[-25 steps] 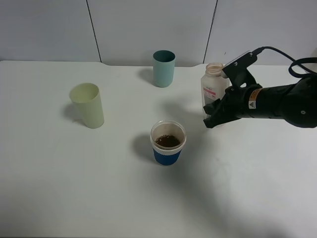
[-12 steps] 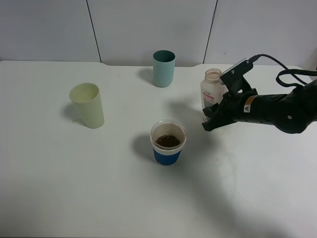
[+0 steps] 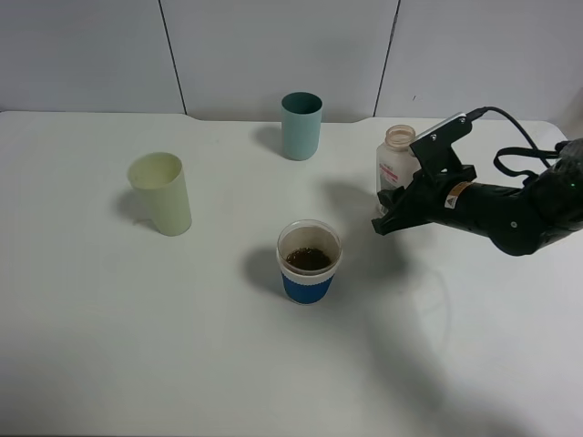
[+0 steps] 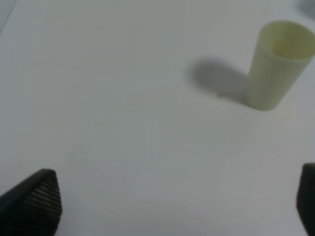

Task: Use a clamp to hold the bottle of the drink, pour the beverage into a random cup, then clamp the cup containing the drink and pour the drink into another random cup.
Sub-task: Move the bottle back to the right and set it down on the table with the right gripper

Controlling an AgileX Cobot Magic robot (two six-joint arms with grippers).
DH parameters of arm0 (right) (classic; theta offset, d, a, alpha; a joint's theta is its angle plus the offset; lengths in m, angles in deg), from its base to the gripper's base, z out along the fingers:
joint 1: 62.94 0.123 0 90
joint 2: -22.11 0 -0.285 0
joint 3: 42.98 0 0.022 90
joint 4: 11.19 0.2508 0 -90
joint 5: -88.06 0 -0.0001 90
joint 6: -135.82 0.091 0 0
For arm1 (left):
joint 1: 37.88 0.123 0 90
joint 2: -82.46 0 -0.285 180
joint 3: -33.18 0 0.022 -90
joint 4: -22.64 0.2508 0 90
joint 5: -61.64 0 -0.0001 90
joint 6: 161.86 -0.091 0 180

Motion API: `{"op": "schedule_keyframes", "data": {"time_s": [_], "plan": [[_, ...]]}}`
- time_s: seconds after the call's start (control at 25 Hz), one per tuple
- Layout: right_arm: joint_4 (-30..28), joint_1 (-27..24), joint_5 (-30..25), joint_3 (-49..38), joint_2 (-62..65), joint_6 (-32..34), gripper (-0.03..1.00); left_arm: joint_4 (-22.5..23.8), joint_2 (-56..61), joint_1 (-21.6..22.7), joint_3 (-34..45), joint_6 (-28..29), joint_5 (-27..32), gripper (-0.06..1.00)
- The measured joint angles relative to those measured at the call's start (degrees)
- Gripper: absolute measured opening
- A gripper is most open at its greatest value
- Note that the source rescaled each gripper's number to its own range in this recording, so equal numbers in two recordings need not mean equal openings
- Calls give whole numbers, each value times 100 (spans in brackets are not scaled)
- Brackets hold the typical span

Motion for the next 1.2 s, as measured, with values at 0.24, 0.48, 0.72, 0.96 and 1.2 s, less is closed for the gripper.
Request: {"op": "schedule_keyframes", "data": {"time_s": [0.24, 0.48, 0.72, 0.96, 1.2], "plan": [[167, 0, 667, 5, -290, -151, 0, 0, 0, 0, 0, 0, 0, 89], [167, 0, 1126, 0, -470, -155, 0, 0, 0, 0, 0, 0, 0, 89], [167, 0, 1424, 0, -576, 122, 0, 0, 0, 0, 0, 0, 0, 89], [167, 0, 1459, 0, -631, 717, 0, 0, 0, 0, 0, 0, 0, 89], [173, 0, 1279, 0, -631, 869, 0, 0, 0, 0, 0, 0, 0, 89]]}}
